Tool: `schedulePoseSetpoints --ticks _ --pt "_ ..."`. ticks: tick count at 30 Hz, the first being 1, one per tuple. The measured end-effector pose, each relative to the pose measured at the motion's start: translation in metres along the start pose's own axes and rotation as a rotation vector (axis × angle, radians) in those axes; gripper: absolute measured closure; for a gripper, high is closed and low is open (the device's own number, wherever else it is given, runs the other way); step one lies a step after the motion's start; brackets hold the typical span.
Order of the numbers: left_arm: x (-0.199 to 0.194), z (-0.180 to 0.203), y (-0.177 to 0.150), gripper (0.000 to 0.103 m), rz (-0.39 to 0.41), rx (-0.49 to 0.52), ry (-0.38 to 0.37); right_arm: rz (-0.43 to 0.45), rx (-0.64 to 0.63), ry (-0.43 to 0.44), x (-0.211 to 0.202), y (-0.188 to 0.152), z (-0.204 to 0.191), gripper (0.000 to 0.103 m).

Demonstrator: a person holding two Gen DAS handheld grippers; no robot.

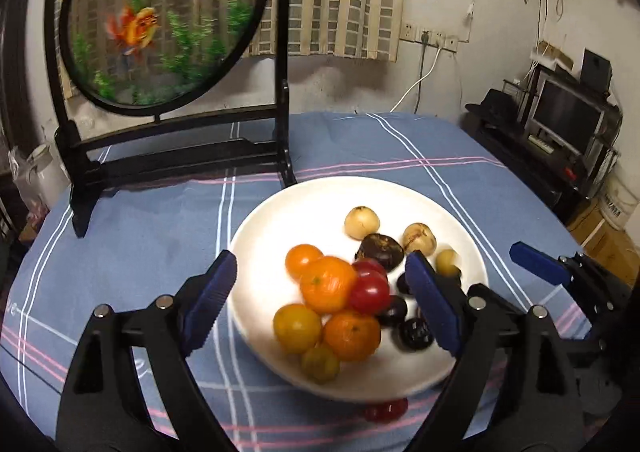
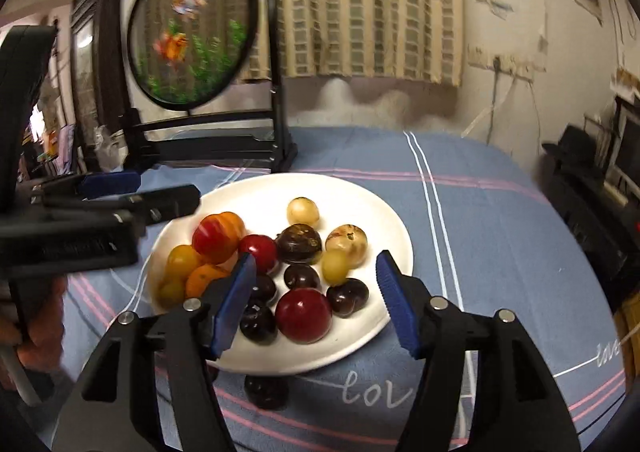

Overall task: Organize fruits
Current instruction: 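Lower both fruits into the white plate and open both tools, then grasp the last dark plum with the right tool while the left tool grasps the last red tomato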

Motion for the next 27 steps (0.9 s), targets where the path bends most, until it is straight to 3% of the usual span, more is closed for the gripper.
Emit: schedulePoseSetpoints --ticks 4,10,13,27 --pt "-0.023 -0.015 -0.018 0.011 -0.05 -0.031 0.045 -0.05 0.031 0.042 -0.015 -0.012 0.002 0.04" --pt "-0.051 -0.038 -0.071 0.006 -0.068 -0.156 0.129 -0.214 0.027 0.073 -0.013 -0.053 -0.008 0.04" --pt "-0.047 -0.045 -0.093 0.006 -0.139 -0.166 0.144 -0.237 0.0 0.067 -0.008 -0.061 -0.017 0.04" --pt "-0.055 -0.046 -0.097 0.006 -0.139 -0.166 0.137 -0.282 -0.001 0.105 0.003 -0.067 -0.023 0.043"
Point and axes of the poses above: each gripper's, at about its wrist camera, not at the fingertips, and x roughly the way its jaws point, z to its right, y to its top, the point moved 2 cm from there along x, roughly the way its jaws point, and after that the axes turned 9 degrees about z, right-handed, at the moved point
